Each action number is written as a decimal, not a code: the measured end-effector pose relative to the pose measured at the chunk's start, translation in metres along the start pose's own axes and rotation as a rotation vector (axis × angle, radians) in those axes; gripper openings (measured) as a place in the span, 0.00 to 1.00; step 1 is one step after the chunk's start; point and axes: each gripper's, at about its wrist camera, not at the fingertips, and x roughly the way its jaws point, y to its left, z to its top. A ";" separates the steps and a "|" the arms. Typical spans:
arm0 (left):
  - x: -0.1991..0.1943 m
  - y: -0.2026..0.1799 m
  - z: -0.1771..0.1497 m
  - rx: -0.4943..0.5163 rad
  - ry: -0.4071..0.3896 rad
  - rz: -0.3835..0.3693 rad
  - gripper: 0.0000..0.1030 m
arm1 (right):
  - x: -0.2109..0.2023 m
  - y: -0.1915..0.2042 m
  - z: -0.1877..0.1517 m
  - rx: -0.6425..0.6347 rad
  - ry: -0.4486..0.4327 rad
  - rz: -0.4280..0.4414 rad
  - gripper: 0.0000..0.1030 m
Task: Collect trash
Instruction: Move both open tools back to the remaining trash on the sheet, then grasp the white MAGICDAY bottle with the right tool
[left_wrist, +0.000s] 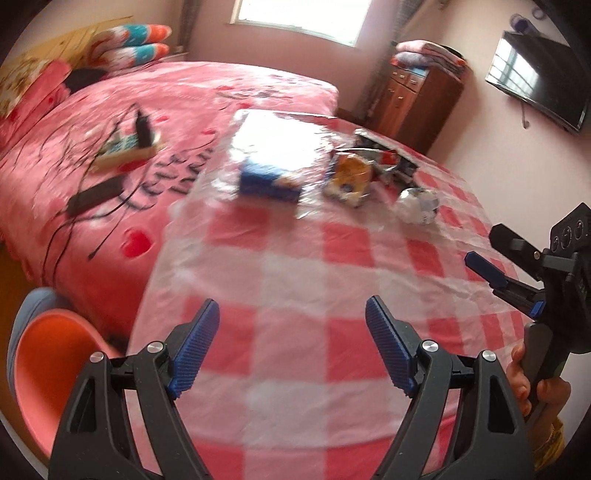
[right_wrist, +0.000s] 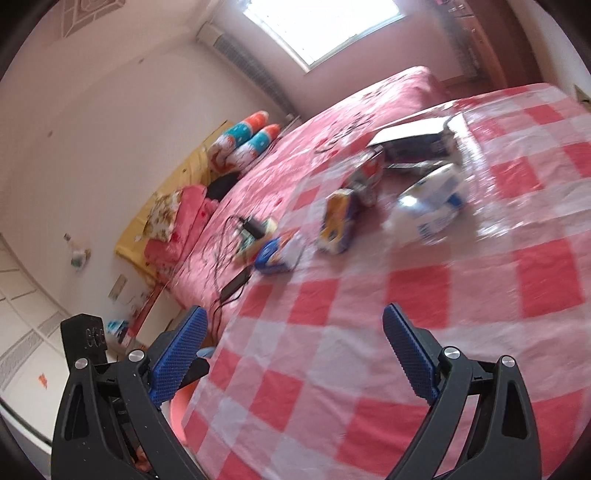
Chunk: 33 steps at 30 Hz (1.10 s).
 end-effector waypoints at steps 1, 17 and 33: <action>0.004 -0.006 0.004 0.013 -0.001 -0.007 0.79 | -0.003 -0.005 0.002 0.007 -0.006 -0.009 0.92; 0.093 -0.064 0.081 0.180 0.005 -0.047 0.79 | -0.001 -0.051 0.042 -0.028 0.052 -0.221 0.92; 0.161 -0.071 0.118 0.235 0.056 -0.007 0.79 | 0.071 -0.063 0.071 -0.185 0.175 -0.292 0.92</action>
